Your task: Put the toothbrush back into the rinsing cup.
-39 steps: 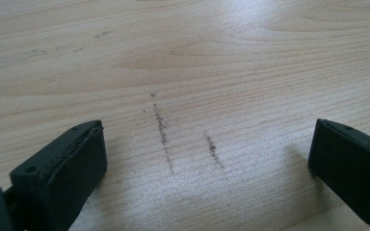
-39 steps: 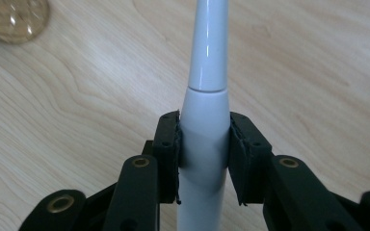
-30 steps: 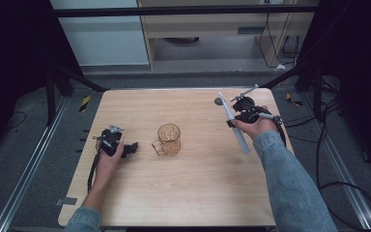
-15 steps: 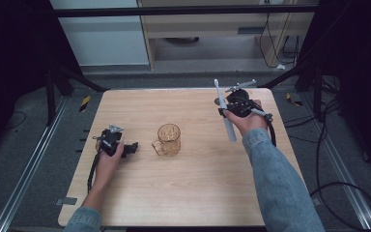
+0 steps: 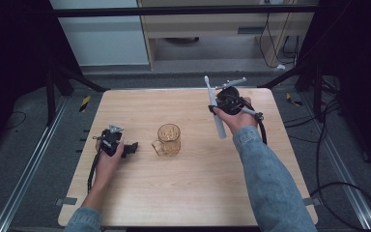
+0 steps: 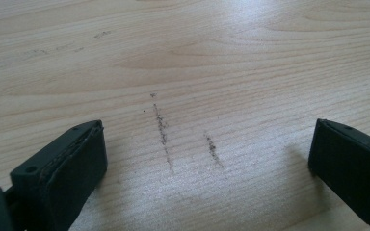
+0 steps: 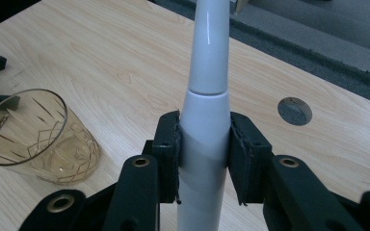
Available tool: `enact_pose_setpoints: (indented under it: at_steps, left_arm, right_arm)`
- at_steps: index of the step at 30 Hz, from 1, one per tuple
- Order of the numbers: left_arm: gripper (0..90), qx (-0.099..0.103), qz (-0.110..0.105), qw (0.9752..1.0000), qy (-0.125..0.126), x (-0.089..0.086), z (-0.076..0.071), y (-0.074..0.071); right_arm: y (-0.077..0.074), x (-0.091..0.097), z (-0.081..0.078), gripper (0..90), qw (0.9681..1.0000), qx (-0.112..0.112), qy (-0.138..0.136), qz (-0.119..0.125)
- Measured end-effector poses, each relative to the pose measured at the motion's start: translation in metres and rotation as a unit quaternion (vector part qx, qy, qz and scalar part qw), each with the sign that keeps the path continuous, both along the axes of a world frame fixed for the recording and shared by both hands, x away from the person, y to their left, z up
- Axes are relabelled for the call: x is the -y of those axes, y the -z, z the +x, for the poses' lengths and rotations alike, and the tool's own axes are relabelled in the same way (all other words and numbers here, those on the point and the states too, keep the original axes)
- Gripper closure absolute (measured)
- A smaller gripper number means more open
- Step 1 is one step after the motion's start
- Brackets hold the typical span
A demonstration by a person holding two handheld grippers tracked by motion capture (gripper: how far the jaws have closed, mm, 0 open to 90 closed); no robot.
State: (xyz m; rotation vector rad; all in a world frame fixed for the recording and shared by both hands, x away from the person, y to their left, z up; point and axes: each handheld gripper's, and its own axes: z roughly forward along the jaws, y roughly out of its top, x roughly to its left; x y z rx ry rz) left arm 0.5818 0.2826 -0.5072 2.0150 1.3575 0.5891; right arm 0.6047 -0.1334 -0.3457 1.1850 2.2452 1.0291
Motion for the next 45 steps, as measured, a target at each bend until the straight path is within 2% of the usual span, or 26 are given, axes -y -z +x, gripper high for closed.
enact_pose_setpoints:
  at_steps: [7, 12, 27, 39, 45]
  left_arm:
    - [0.0, 0.0, 0.0, 1.0, 0.0, 0.0, 0.0, 0.0]
    - [0.0, 0.0, 0.001, 1.0, 0.001, 0.0, 0.0, 0.0]
    - [0.0, 0.0, 0.001, 1.0, 0.001, 0.0, 0.0, 0.0]
    - [0.0, 0.0, 0.001, 1.0, 0.001, 0.0, 0.0, 0.0]
    - [0.0, 0.001, 0.0, 1.0, 0.0, 0.0, 0.0, 0.0]
  right_arm:
    - [0.0, -0.009, 0.002, 67.2, 0.9997, 0.007, -0.003, 0.022]
    - [0.0, -0.019, 0.004, 67.2, 0.9996, 0.009, -0.01, 0.023]
    - [-0.017, -0.046, 0.003, 67.2, 0.9985, 0.031, -0.028, 0.036]
    - [-0.031, -0.056, -0.005, 67.2, 0.9965, 0.058, -0.034, 0.05]
    - [-0.036, -0.063, -0.008, 67.1, 0.9958, 0.06, -0.042, 0.055]
